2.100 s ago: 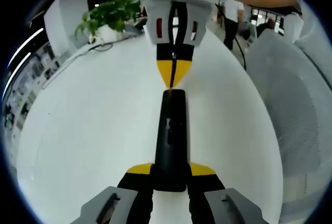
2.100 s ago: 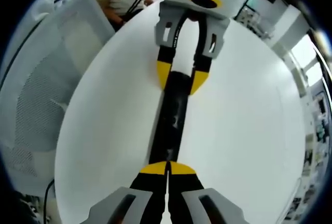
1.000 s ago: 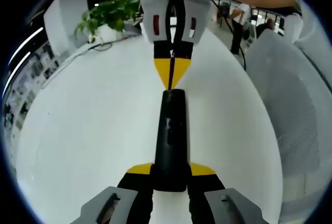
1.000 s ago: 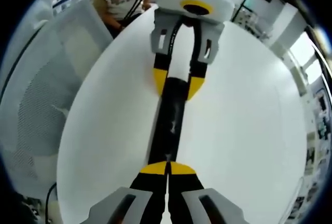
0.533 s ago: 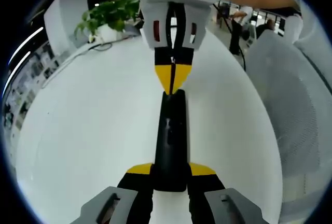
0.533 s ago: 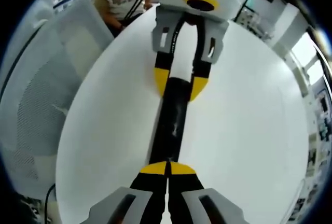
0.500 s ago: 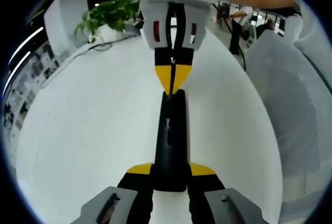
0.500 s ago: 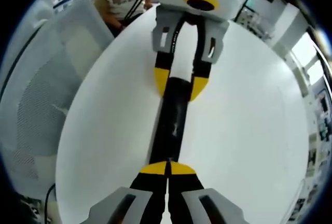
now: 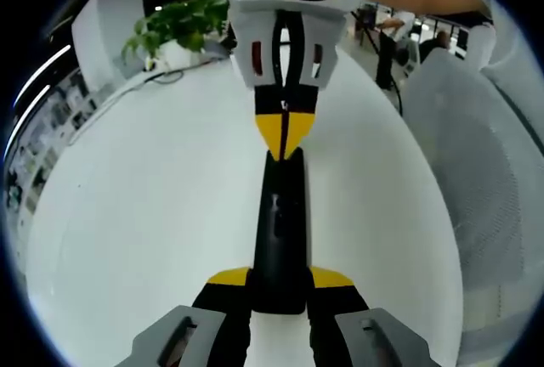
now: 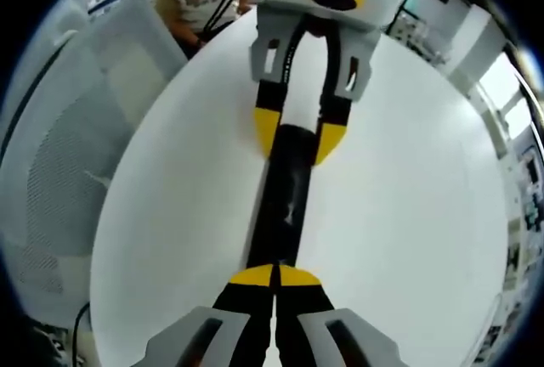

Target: Press the specified remote control buttons in sequence, fully releasing each button before pressing the next.

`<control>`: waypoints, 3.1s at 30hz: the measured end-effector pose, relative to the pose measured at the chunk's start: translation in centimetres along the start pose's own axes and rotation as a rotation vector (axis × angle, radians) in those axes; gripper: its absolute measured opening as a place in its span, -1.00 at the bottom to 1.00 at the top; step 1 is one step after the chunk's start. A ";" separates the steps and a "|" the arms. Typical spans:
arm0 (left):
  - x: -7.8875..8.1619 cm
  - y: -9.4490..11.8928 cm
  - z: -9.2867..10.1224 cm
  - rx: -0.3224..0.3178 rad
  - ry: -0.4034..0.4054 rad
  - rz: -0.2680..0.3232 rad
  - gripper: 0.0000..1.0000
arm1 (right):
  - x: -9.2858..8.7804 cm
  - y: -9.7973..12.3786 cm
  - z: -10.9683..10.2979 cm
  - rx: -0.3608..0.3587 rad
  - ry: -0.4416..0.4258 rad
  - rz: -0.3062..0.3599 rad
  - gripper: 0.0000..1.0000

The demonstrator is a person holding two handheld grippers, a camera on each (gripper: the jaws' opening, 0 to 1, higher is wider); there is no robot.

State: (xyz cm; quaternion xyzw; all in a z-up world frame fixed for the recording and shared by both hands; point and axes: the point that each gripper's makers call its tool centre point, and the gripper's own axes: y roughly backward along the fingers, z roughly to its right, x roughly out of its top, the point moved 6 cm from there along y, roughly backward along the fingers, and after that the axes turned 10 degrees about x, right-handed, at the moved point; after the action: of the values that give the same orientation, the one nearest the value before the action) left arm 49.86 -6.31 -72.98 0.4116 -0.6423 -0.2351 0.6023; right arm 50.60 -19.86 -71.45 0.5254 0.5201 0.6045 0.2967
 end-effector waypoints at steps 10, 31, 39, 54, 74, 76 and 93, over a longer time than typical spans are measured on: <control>-0.1 -0.1 0.0 0.000 0.003 0.003 -0.53 | 0.0 -0.1 0.1 0.004 -0.002 0.003 -1.00; -0.1 -0.1 -0.1 -0.005 0.009 0.013 -0.53 | 0.1 -0.2 0.3 0.008 -0.007 -0.037 -1.00; 0.0 -0.1 0.0 -0.004 0.012 0.014 -0.53 | 0.2 -0.3 0.3 0.011 0.010 -0.064 -1.00; -0.1 -0.1 -0.1 -0.004 0.016 0.014 -0.53 | 0.1 -0.2 0.1 -0.007 0.004 -0.053 -1.00; -0.1 0.0 -0.1 -0.003 0.004 -0.002 -0.53 | 0.2 -0.1 0.1 -0.032 0.004 -0.028 -1.00; -0.1 0.0 -0.1 -0.002 0.004 -0.002 -0.53 | 0.2 -0.1 0.0 -0.032 0.006 -0.023 -1.00; 0.1 0.1 0.0 -0.001 0.000 -0.009 -0.53 | 0.3 0.5 -0.3 -0.034 -0.008 0.005 -1.00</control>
State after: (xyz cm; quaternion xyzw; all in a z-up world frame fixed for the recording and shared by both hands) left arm 49.86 -6.34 -72.89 0.4140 -0.6402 -0.2380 0.6017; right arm 50.36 -19.82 -70.85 0.5239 0.5075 0.6117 0.3062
